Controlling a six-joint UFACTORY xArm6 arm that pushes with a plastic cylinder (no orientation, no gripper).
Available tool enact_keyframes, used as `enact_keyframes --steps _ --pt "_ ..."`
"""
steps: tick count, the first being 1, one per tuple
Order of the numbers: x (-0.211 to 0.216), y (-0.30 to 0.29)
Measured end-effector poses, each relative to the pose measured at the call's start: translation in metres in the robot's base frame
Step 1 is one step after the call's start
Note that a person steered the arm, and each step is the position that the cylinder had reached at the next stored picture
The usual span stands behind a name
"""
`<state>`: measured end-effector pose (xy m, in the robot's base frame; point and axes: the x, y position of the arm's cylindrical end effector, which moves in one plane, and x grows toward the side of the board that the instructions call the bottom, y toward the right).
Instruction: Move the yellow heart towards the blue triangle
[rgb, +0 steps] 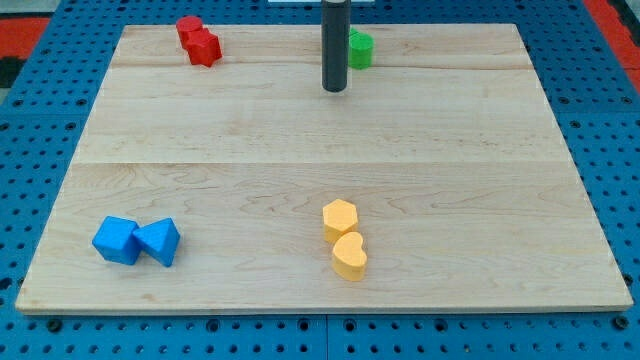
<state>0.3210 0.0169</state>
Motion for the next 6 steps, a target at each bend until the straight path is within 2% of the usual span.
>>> enact_keyframes --steps 1,2,3,4,5,6 --pt "0.041 0.018" --pt "0.086 0.072" --pt "0.146 0.103" --pt "0.206 0.102" --pt "0.240 0.060" --pt "0.248 0.025"
